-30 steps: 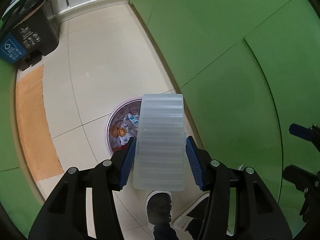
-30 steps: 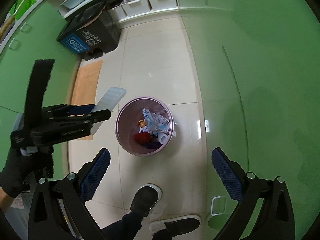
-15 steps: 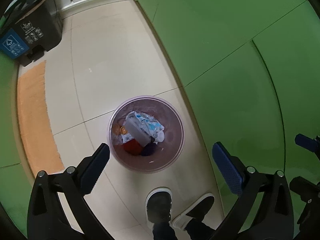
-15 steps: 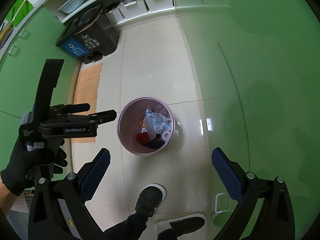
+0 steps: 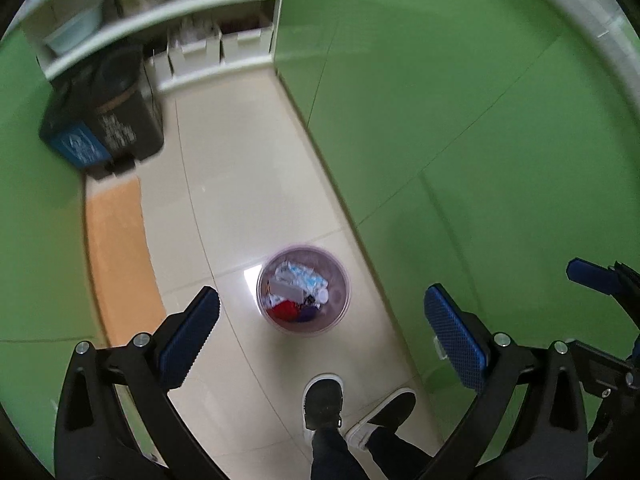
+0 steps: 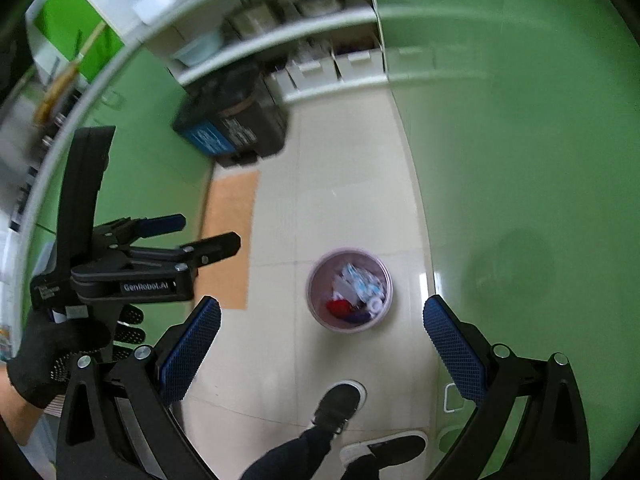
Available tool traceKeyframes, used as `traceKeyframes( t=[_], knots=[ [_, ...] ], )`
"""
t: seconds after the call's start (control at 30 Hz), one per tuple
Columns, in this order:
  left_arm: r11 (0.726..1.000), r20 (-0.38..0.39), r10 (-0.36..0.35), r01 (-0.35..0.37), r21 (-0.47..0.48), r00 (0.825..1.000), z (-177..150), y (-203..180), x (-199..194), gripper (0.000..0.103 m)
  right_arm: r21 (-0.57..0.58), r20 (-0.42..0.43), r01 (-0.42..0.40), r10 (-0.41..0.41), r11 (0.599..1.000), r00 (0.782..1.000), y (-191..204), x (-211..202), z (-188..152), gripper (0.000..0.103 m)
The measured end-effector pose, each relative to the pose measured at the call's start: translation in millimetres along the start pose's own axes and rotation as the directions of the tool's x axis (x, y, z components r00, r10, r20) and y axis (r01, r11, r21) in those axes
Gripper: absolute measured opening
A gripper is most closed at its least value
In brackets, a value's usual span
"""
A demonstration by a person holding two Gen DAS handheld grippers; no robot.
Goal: Collect trash
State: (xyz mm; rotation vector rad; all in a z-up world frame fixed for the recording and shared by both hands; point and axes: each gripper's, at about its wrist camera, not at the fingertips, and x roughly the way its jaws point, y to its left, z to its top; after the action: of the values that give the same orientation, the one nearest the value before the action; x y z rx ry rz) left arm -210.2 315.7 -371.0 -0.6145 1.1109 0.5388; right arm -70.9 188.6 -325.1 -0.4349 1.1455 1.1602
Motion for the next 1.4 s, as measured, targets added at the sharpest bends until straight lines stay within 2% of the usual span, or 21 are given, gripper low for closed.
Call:
traceKeyframes(
  t=[0.13,0.27,0.5,0.6,0.73,0.87,1.0,1.23,1.4],
  knots=[
    [0.999,0.071,-0.028,0.025,0.044,0.997,22,-28,-73,0.1,0.006,0.081,0.003,-0.003,1.0,0.997,14,-71,18,0.097],
    [0.993,0.124,-0.072,0.06,0.104,0.99,42,-58,-131,0.1,0.037,0.17,0.046,-0.051,0.998,0.984,9,-139,27,0.097],
    [0.959,0.192,-0.168,0.116,0.257,0.967,68,-129,-207,0.1,0.169,0.279,0.176,-0.218,0.97,0.935,-29,-240,14,0.097],
    [0.937,0.214,-0.206,0.13,0.323,0.955,74,-161,-234,0.1,0.248,0.315,0.219,-0.292,0.944,0.903,-50,-284,-3,0.097],
    [0.908,0.225,-0.238,0.134,0.398,0.945,78,-195,-256,0.1,0.344,0.339,0.256,-0.374,0.903,0.863,-71,-324,-26,0.097],
    [0.863,0.218,-0.28,0.146,0.484,0.935,78,-233,-270,0.1,0.417,0.352,0.287,-0.444,0.862,0.824,-86,-358,-44,0.097],
    [0.824,0.202,-0.301,0.148,0.546,0.932,76,-262,-276,0.1,0.465,0.347,0.316,-0.499,0.827,0.794,-97,-385,-63,0.097],
    [0.78,0.174,-0.333,0.167,0.603,0.927,65,-306,-290,0.1,0.506,0.312,0.351,-0.547,0.788,0.777,-111,-417,-88,0.097],
    [0.779,0.176,-0.338,0.17,0.603,0.925,57,-326,-296,0.1,0.509,0.29,0.372,-0.562,0.776,0.774,-122,-432,-102,0.097]
  ],
)
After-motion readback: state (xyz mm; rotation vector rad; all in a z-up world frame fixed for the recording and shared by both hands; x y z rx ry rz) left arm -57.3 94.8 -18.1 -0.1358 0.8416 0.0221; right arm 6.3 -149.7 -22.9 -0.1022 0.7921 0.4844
